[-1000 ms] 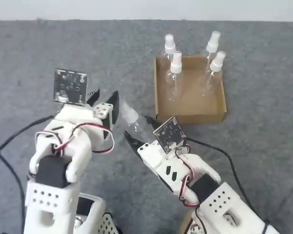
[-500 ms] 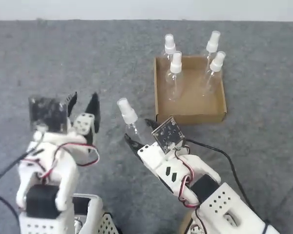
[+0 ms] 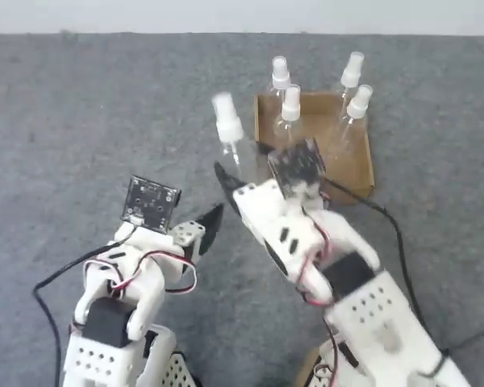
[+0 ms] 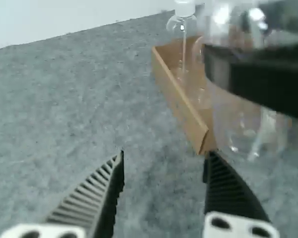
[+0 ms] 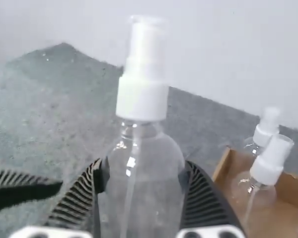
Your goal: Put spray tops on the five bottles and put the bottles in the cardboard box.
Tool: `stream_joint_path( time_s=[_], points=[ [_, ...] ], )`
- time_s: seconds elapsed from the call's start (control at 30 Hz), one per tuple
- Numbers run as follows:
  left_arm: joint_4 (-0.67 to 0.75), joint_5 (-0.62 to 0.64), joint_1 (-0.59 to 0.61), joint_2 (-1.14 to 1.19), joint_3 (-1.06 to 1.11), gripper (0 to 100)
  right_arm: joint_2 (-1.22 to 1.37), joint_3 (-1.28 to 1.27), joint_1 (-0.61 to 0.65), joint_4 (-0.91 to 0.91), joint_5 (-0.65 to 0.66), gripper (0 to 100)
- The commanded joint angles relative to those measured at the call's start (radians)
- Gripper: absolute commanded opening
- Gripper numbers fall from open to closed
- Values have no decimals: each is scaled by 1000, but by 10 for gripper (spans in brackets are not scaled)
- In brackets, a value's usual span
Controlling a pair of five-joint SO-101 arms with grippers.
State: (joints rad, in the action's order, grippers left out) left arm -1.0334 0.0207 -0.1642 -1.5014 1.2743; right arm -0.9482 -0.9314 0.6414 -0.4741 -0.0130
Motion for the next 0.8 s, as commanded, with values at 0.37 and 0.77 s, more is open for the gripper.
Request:
stream_joint_path(
  time_s=[0.37, 0.77],
  points=[
    [34, 72, -49, -178, 79, 319, 286, 331, 97, -140, -12, 6],
    [32, 69, -57, -189, 81, 318, 85, 397, 116, -467, -6, 6]
  ],
)
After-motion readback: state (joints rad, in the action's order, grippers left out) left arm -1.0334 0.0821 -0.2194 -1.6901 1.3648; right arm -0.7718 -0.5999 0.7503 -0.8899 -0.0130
